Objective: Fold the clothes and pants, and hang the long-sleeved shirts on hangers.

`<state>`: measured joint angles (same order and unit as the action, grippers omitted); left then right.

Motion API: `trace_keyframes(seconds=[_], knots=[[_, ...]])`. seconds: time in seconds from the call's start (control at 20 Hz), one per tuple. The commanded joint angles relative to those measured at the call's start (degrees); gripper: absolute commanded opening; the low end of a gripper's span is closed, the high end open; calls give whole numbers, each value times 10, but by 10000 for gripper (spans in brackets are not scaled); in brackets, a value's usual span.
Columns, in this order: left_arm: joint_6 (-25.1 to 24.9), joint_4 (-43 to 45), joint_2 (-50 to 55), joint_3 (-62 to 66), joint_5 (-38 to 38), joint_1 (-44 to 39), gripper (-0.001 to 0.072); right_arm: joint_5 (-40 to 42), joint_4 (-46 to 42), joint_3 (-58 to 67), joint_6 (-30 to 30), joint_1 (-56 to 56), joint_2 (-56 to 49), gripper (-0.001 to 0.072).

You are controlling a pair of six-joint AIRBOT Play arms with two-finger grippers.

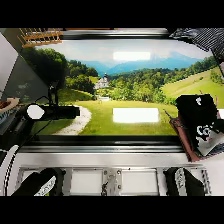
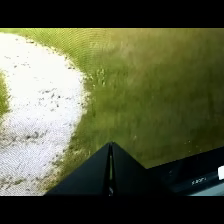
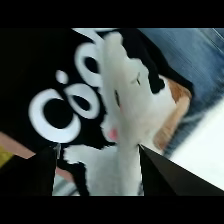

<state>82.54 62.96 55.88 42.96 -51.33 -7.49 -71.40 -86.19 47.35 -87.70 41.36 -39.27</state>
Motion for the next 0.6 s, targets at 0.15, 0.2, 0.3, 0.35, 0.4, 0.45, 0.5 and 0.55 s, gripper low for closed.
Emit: trace_keyframes(seconds=[0.15,0.2,0.3,0.35,0.4,0.45,0.5,0.55], knots=[[0,0,0,0,5,-1,7,50,289,4,163,-176,77,530],[0,0,0,0,4,-1,6,51,295,3,164,-212,75,530],[0,0,0,0,0,-1,6,52,295,-1,164,-284,66,530],[0,-1,0,0,-2,-1,6,52,295,-5,164,-313,60,508],[0,0,-1,0,0,-2,6,52,295,-9,164,-339,54,407],[0,0,0,0,2,-2,6,52,295,-12,164,-363,48,247],[0,0,0,0,2,-2,6,52,295,-12,164,-381,41,108],[0,0,-1,0,2,-2,6,52,295,-12,164,-394,35,26]])
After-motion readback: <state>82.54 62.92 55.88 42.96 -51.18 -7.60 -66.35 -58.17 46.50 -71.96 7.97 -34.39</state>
